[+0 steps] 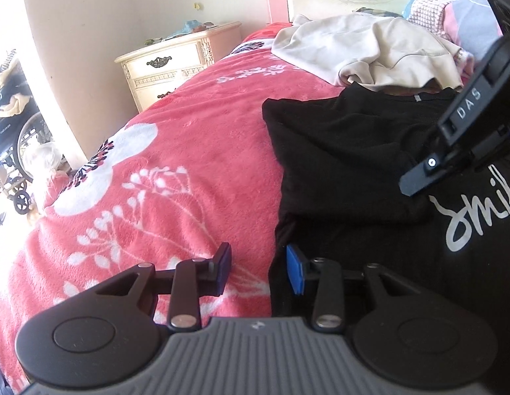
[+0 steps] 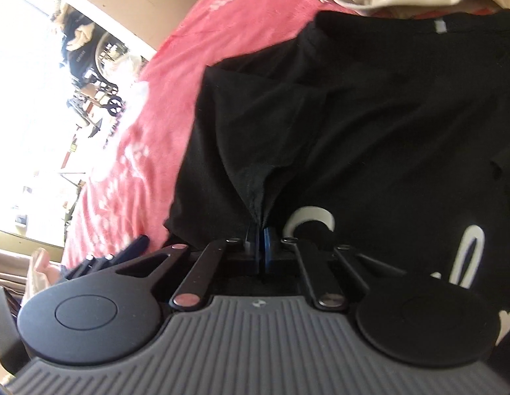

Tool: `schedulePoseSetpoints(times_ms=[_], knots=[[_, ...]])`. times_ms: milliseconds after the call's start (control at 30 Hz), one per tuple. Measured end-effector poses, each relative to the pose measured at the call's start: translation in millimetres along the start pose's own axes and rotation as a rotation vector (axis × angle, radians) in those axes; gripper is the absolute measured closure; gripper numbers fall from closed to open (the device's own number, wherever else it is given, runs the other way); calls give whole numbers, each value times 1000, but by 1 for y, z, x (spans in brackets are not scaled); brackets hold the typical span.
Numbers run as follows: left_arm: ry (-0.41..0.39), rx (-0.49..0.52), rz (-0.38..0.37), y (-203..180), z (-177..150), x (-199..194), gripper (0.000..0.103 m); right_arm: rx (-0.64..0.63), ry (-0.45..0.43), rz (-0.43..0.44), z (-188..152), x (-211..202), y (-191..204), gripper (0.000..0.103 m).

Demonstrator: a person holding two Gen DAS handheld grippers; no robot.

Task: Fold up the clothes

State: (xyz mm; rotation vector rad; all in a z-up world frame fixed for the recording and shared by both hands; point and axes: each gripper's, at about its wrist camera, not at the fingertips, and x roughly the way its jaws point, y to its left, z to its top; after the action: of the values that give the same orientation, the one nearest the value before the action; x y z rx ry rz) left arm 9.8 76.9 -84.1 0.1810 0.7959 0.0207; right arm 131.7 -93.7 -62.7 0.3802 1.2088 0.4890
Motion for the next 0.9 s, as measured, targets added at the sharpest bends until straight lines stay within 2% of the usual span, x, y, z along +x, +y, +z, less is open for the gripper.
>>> schedulePoseSetpoints(times_ms=[167, 367, 500, 633, 700, 733, 800, 900], knots=[[-12, 13, 5, -1, -2, -1, 64, 33, -32, 11, 2, -8, -7, 102], [-17, 9, 8, -1, -3, -1, 63, 33, 17, -5, -1, -3, -14, 102], [-21, 8, 6, 2, -4, -3, 62, 30, 11, 23, -1, -1, -12, 98], [-35, -15, -6, 8, -1, -13, 62, -10, 25, 2, 2, -6, -10, 97], [-66, -28, -18, 11, 2, -22, 63, -14, 11, 10, -1, -15, -16, 95], [-92, -15, -30, 10, 4, -25, 64, -10, -12, 17, -1, -23, -32, 93], [-142, 12, -53, 8, 9, -31, 64, 15, -64, 34, 3, -31, -36, 86], [-157, 82, -106, -6, 18, -24, 64, 75, -130, 34, 25, -26, -45, 83]])
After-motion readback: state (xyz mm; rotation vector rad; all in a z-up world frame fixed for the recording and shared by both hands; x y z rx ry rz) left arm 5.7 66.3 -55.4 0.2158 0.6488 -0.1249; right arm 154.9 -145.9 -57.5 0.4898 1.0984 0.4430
